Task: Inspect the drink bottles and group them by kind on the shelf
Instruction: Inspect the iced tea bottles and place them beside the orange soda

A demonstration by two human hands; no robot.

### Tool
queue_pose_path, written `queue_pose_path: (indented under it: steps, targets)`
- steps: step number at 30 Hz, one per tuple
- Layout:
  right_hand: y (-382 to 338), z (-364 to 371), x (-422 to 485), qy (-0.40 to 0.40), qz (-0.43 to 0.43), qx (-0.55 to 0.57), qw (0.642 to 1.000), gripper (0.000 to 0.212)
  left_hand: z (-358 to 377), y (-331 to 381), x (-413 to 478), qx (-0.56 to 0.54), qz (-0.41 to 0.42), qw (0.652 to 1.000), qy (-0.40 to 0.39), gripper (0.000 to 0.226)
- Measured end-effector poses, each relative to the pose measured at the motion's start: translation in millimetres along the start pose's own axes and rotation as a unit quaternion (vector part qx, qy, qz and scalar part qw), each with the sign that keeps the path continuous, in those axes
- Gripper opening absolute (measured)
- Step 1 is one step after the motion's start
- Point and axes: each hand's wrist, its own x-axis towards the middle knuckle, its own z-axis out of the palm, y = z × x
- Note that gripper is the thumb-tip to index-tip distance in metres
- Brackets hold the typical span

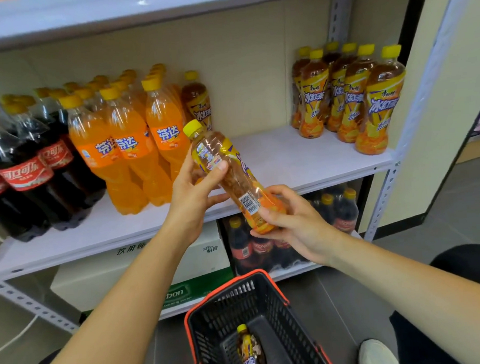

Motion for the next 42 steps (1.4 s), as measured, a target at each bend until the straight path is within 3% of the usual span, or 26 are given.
queue_pose_path:
  steps: [6,11,16,22,26,30,34,37,42]
  targets:
    - [-9.8,-0.5,4.7,-0.026,0.084,0.118,0.989,0.048,3.9,-3.8,1.1,-0.053,0.001,0.999,0.006,0.064]
    - [-11.3,-7.8,3.7,-0.014,0.05,0.069,0.996,0.04,3.9,-2.6,3.0,-0.04,-0.026,0.999,-0.009,0.058]
    - [-9.7,-7.1,0.8,0.021,-0.024,-0.072,0.997,0.047,8.1,-1.4,-1.4,-0.01,-0.022,1.0,0.014,0.058]
    - [-14.7,-1.6,4.7,-0.026,0.06,0.0,0.998,0.057,8.0,-5.1,-0.6,-0.059,-0.01,0.997,0.041,0.063]
    - [-16.5,-5.2,4.7,-0.055,0.051,-0.046,0.996,0.044,10.3,-5.8,-1.4,-0.087,-0.026,0.995,0.033,0.061]
    - [-12.8,-5.6,5.0,-0.007,-0.008,-0.092,0.996,0.039,10.1,-4.3,0.4,-0.067,-0.034,0.997,0.006,0.047]
    - [-5.4,-5.0,2.4,0.042,-0.075,-0.244,0.966,0.03,9.3,-2.4,-0.2,-0.014,-0.01,1.0,0.025,0.051]
    - [-2.8,-6.0,2.5,0.051,-0.112,-0.294,0.948,0.033,5.0,-1.0,0.2,-0.02,-0.006,0.999,0.03,0.048]
    - [-13.9,-8.0,6.6,0.016,-0.029,-0.167,0.985,0.035,6.5,-2.1,-3.0,-0.07,0.002,0.998,-0.006,0.043]
